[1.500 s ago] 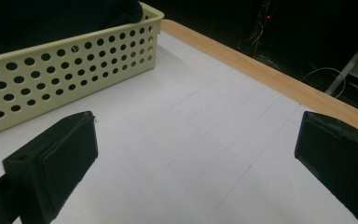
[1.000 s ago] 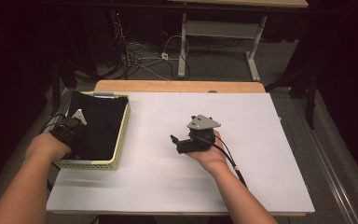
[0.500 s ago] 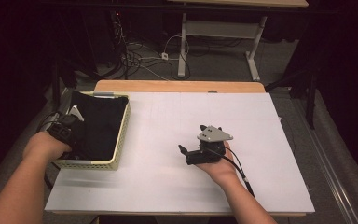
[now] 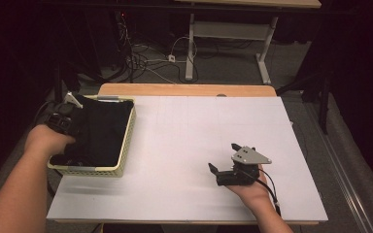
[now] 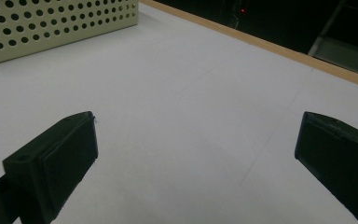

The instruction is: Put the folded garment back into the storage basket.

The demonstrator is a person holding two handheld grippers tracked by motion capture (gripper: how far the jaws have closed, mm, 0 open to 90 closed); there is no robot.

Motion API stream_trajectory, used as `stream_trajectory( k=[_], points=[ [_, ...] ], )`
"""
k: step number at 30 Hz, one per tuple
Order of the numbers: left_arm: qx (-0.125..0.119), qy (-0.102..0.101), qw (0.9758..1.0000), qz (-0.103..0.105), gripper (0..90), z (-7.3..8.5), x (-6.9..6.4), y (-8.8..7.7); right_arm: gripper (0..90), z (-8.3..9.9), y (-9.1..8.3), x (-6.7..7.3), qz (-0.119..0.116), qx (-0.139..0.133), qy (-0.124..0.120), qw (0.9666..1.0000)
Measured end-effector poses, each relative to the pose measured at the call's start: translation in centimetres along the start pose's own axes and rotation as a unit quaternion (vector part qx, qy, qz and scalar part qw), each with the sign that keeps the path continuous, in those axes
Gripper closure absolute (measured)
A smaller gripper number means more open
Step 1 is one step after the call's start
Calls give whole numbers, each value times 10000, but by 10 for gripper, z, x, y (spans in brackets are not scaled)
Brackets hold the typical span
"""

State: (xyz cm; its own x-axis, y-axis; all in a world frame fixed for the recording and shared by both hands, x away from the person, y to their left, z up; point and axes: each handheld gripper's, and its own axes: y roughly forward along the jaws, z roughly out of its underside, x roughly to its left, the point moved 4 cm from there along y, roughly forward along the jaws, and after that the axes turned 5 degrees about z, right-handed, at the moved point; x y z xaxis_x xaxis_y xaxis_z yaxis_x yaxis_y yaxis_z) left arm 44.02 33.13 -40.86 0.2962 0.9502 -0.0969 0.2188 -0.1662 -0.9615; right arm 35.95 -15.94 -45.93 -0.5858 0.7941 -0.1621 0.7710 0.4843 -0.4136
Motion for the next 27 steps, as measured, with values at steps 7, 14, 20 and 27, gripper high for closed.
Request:
stream_trajectory(
  k=[7, 14, 20, 27],
  points=[
    [-555, -212, 9982, -111, 860, -34, 12, 13, 0, 12, -15, -10, 181, 71, 144, 9997],
    [-942, -582, 9935, -268, 858, -61, 34, 57, 0, 15, -28, -9, 342, 40, 242, 9991],
    [-744, -533, 9955, -261, 858, -67, 38, 92, 0, 13, -33, 0, 373, 44, 136, 9992],
    [-908, -611, 9938, -189, 858, -64, 41, 100, 0, 14, -32, 9, 306, 98, 116, 9994]
  ],
)
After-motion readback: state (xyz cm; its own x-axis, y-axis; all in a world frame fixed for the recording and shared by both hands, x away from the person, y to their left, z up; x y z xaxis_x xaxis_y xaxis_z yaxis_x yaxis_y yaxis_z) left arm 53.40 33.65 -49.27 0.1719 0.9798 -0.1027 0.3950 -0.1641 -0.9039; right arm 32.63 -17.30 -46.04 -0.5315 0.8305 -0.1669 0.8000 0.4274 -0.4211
